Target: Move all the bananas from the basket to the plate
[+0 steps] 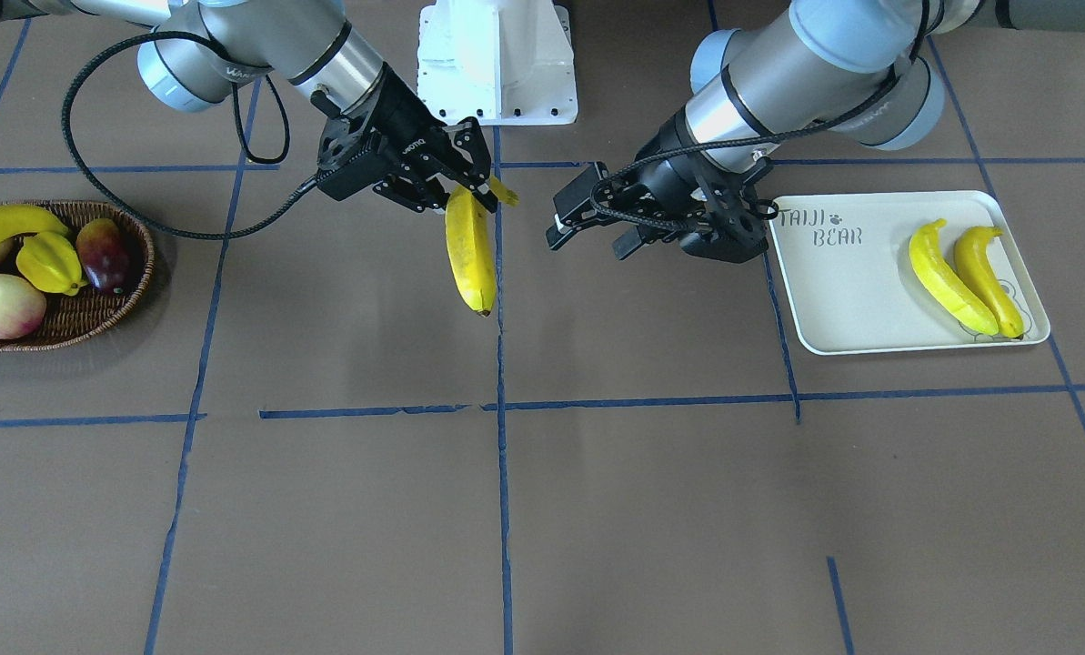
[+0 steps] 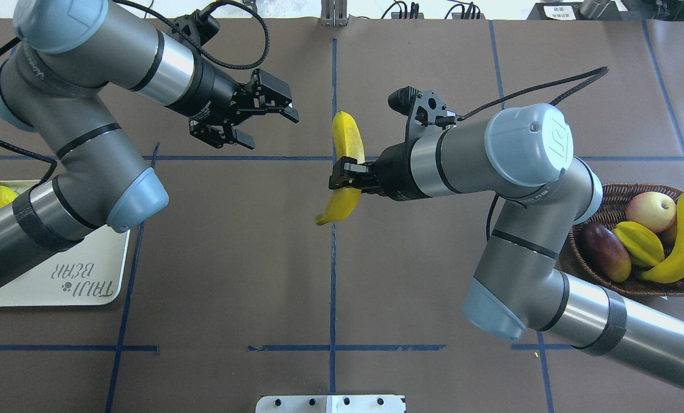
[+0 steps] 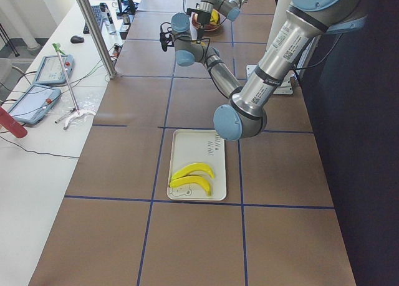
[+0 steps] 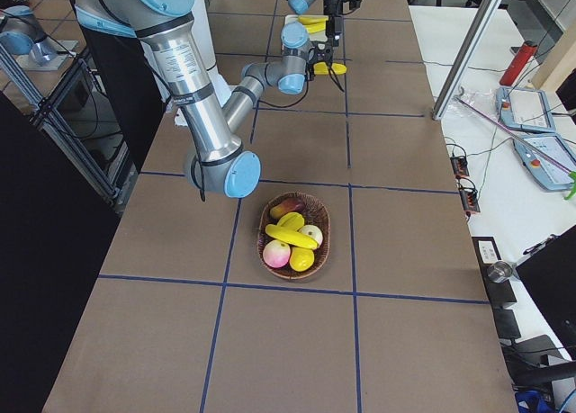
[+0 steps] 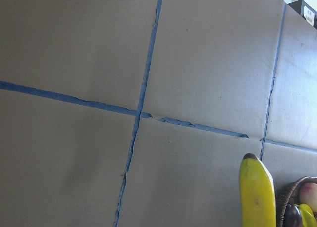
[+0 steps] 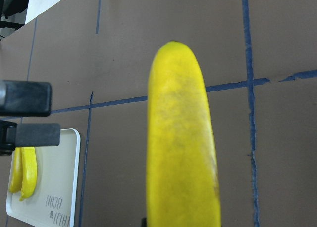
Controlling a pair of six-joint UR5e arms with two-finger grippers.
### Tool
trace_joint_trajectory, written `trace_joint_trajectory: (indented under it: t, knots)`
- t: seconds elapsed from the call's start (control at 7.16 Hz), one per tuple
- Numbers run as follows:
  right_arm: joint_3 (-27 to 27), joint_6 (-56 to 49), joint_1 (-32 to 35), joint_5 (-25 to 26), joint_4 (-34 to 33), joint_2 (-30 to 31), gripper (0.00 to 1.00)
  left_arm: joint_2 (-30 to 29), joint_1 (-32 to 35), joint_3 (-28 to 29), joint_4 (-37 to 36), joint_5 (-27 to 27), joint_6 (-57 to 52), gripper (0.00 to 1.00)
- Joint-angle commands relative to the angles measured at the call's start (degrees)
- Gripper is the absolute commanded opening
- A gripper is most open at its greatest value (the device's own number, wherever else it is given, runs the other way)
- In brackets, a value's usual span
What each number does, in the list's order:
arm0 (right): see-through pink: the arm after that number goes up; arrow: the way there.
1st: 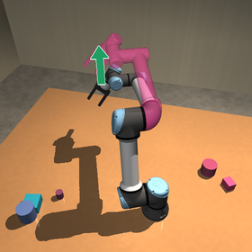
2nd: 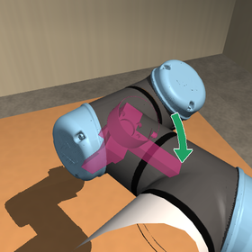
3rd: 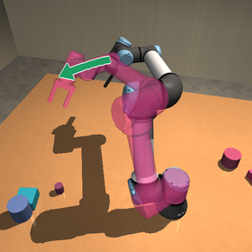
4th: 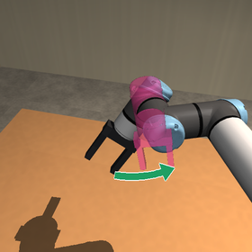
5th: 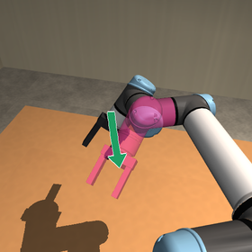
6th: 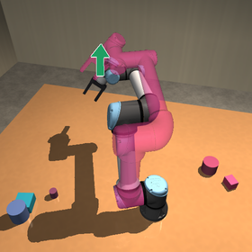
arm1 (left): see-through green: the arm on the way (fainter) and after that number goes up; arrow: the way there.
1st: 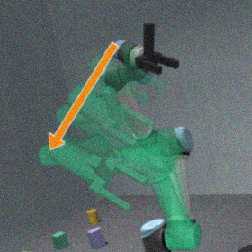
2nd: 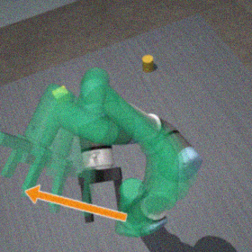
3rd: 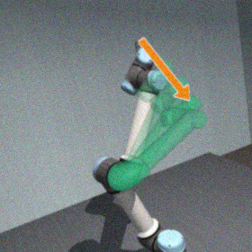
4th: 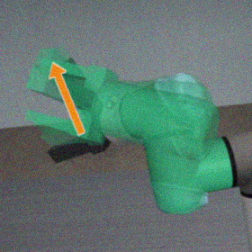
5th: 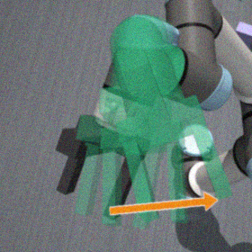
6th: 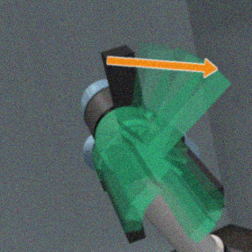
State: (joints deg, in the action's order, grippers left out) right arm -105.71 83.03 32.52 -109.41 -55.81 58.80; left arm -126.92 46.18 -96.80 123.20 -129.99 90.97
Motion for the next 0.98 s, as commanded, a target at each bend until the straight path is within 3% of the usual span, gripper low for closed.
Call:
trace_joint_trajectory:
  t: [0.0, 0.84]
  knots:
    - [-0.2, 2.3, -1.3, 0.8, 0.2, -1.5, 0.04, -1.9, -1.4, 0.6, 0.0, 0.3, 2.4, 1.0]
    - [-0.7, 3.4, -2.8, 2.8, 0.2, -2.8, 0.04, -4.1, -3.7, 3.0, 0.0, 0.4, 5.4, 0.96]
